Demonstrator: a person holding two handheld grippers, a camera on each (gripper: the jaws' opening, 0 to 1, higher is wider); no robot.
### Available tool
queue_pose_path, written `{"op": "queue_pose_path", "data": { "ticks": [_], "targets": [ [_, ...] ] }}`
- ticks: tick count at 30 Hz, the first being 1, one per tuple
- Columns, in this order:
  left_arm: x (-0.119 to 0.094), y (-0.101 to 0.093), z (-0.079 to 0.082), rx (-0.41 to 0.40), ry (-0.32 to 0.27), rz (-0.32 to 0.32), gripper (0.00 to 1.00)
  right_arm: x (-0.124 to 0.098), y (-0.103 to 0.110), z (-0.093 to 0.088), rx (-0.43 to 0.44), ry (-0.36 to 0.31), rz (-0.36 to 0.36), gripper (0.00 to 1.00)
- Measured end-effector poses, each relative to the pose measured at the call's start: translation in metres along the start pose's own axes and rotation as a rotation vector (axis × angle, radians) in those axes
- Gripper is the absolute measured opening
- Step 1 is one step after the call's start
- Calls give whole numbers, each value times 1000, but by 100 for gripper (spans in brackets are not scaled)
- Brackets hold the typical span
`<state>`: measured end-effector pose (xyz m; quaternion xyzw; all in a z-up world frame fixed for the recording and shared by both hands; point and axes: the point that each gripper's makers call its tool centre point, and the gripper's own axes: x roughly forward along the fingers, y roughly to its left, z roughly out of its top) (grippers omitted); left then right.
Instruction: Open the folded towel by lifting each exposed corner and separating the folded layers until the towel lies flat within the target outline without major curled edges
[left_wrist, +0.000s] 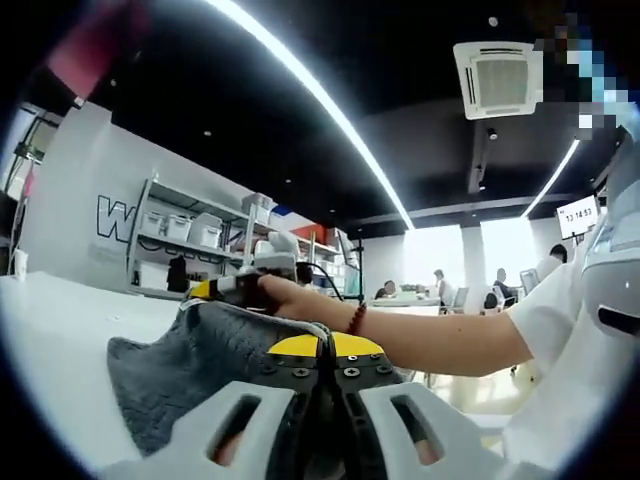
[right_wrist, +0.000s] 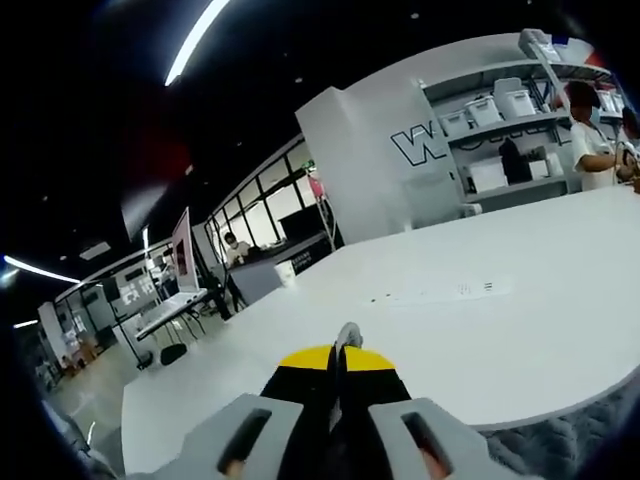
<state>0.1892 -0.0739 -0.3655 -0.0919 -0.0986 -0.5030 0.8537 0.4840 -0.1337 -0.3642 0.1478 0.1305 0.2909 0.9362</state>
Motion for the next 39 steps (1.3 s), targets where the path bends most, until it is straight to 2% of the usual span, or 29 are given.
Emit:
{"op": "queue_pose_path", "data": {
  "ticks": [4,13,20,26,29,31,32,39],
  "targets": [
    [-3,4,1,17,0,9,0,1,3,4,-17,3,-2,0],
    [-11,12,13,-19,-38,28,0,4,13,14,-25,-3,12,0],
    [-14,14,20,21,-47,42,0,8,20,18,-34,-6,22,0],
    [-17,14,29,40,-52,37,0,11,33,19,-38,-12,42,0],
    [-20,12,35,67,-80,30,0,10,43,23,-32,-40,75,0],
    [-21,10,36,54,-83,18,0,11,49,23,-32,-43,95,0],
    [-21,10,38,53,-87,24,0,12,52,25,-55,-50,90,0],
    [-28,15,46,45,-115,41,0,18,62,33,-74,-56,99,0]
  ]
}}
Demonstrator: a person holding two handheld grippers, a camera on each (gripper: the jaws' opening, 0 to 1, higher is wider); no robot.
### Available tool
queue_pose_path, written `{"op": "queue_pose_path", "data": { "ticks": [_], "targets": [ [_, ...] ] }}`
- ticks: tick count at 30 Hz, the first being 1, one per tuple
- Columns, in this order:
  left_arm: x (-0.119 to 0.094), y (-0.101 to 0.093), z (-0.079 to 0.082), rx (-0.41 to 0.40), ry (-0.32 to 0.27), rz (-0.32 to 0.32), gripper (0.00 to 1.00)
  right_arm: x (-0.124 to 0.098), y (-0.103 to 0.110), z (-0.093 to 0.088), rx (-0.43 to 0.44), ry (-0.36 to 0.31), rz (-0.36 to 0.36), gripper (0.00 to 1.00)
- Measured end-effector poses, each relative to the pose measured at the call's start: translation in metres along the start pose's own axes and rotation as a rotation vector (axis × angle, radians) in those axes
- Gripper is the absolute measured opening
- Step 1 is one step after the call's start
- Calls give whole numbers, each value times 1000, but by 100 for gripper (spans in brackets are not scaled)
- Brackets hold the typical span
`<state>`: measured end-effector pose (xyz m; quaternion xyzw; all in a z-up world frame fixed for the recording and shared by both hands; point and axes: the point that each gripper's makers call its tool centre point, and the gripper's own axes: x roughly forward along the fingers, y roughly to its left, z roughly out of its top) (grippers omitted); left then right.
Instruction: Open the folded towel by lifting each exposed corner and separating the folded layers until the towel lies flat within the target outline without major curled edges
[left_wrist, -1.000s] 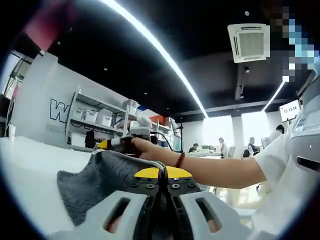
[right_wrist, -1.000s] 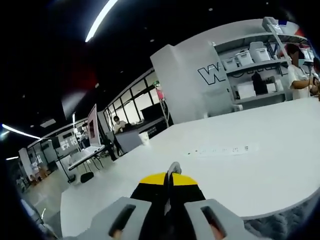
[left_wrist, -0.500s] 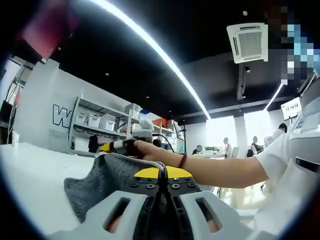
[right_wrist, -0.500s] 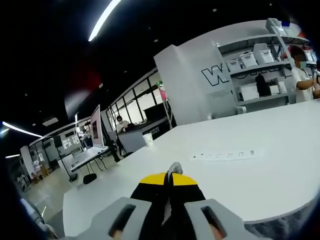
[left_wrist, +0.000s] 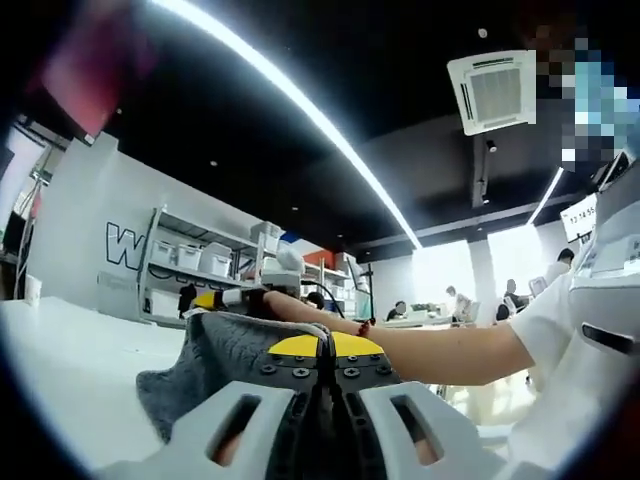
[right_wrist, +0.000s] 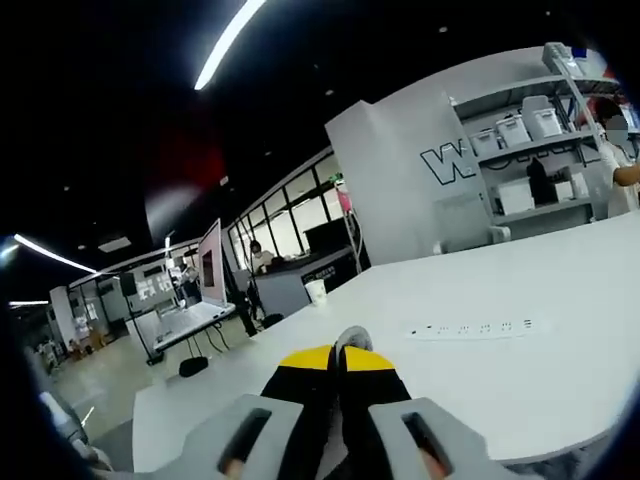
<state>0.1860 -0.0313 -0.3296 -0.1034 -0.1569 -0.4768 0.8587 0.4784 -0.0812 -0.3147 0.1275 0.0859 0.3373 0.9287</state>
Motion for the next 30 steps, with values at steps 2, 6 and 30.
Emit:
{"op": "queue_pose_path", "data": {
  "ticks": [2,6,30],
  "targets": [
    [0,0,2,-3,-3,-3,0,1,0,-1,-1,3,3,0],
    [0,0,5,9,-2,-4,0,1,3,1,8,-8,7,0],
    [-17,3,21,52,-22,6,0,14,36,14,-38,-31,54,0]
  ]
}}
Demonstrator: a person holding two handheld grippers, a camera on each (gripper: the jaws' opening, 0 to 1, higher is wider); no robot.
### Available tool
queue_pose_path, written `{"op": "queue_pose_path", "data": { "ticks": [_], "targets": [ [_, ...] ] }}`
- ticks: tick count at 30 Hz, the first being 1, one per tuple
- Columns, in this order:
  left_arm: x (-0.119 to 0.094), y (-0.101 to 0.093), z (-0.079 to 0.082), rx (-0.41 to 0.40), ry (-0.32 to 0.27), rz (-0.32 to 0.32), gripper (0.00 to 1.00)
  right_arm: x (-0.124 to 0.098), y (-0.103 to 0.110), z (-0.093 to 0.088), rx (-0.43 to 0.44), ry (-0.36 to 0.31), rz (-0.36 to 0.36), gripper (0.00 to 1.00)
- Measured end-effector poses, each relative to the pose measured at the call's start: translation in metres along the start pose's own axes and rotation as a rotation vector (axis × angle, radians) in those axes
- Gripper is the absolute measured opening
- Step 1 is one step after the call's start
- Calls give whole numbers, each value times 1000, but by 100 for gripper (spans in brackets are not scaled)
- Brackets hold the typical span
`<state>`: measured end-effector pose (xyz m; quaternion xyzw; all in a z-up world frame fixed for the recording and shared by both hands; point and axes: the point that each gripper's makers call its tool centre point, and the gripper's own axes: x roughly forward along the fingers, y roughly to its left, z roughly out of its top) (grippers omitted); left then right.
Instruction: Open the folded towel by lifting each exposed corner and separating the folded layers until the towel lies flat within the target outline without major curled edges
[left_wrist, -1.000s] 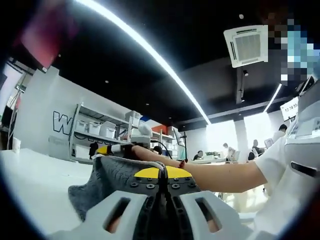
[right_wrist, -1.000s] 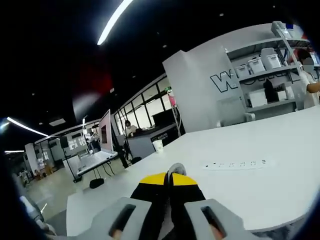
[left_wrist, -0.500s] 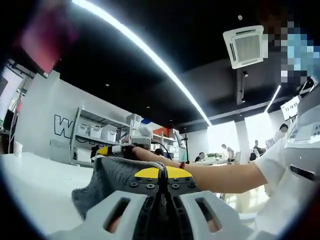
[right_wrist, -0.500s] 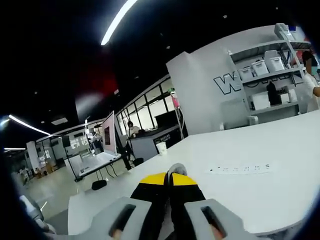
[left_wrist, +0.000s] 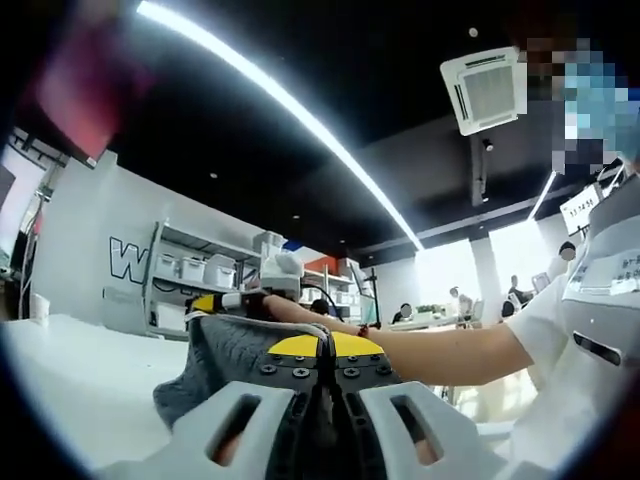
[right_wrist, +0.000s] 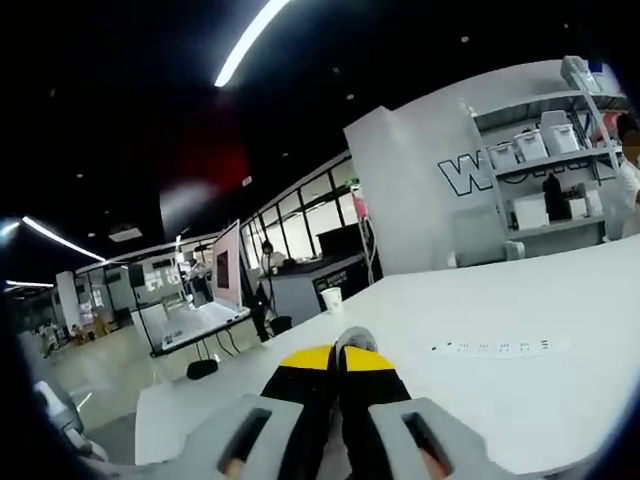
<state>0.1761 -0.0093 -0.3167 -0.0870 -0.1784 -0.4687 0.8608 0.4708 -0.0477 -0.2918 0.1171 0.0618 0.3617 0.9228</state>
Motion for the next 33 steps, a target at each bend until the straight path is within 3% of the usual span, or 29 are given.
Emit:
{"op": "queue_pose_path", "data": {
  "ticks": [9,24,33],
  "targets": [
    [-6,7,14,4,-18,-3,0,8,11,1,0,4,20,0],
    [-12,10,21,22,-14,6,0,17,28,12,-41,3,37,0],
    [-16,13,27,22,-20,5,0,17,37,15,-22,-17,52,0]
  ]
}}
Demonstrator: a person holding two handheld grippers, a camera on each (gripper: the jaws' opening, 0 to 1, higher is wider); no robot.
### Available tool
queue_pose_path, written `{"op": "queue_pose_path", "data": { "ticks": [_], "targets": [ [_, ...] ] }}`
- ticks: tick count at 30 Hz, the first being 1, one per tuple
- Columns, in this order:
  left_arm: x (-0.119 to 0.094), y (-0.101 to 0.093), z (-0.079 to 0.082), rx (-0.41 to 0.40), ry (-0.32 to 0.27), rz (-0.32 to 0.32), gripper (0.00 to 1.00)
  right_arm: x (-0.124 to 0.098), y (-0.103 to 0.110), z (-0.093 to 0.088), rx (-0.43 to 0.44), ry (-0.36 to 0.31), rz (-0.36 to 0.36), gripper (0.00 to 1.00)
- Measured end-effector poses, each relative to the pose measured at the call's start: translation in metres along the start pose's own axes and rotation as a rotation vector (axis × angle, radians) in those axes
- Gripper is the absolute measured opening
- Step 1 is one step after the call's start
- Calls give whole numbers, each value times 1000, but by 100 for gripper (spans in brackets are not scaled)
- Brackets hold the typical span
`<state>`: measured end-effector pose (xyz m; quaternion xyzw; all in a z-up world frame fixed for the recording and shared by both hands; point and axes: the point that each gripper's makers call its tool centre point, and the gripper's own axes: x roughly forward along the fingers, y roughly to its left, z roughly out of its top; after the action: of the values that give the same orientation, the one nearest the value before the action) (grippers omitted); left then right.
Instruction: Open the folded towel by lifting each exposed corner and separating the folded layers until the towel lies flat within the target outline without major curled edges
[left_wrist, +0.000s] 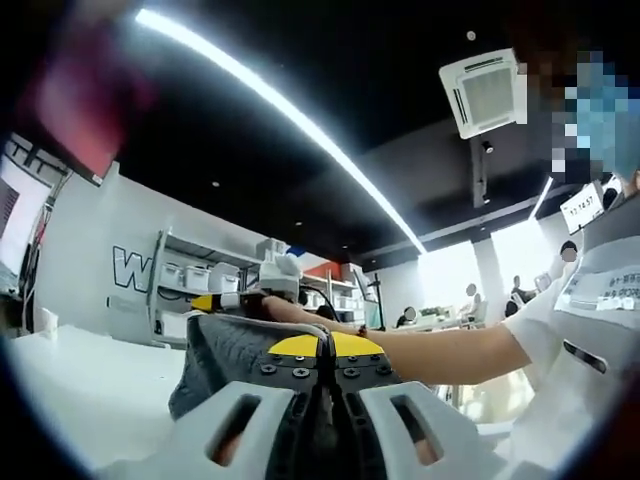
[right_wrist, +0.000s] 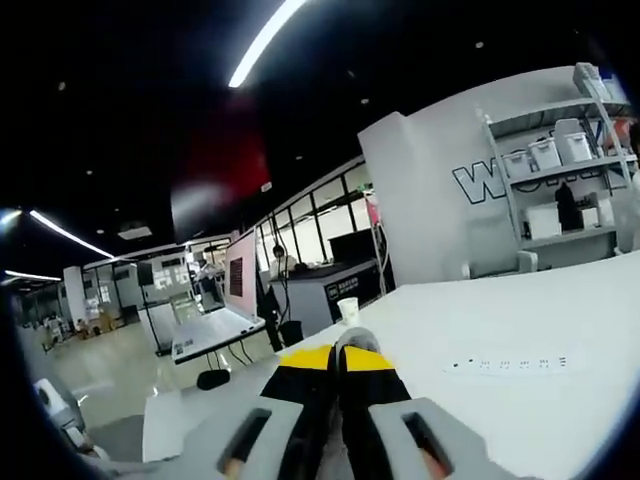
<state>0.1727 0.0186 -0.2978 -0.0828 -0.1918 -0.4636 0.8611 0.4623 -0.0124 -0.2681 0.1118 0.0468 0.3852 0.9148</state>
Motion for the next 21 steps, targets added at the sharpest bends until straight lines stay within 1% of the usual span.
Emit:
{"op": "queue_pose_path", "data": {
  "ticks": [4,9,10,14,17,18,19,20,21],
  "targets": [
    [-4,1,2,31,7,15,0,5,4,0,-8,4,7,0],
    [-8,6,4,29,3,16,0,12,8,2,-3,-6,15,0],
    [-8,6,5,32,2,17,0,15,9,2,-15,0,15,0],
    [-13,8,7,59,9,33,0,20,13,2,-8,-4,26,0],
    [-16,10,9,60,8,32,0,23,18,2,-16,-5,38,0],
    [-17,12,9,76,13,33,0,25,18,2,-15,-3,38,0],
    [-20,18,11,82,18,49,0,26,17,2,-21,3,27,0],
    [-22,19,13,60,7,44,0,27,20,2,-17,2,40,0],
    [-23,18,13,61,6,41,0,27,22,1,-14,1,46,0]
  ]
}}
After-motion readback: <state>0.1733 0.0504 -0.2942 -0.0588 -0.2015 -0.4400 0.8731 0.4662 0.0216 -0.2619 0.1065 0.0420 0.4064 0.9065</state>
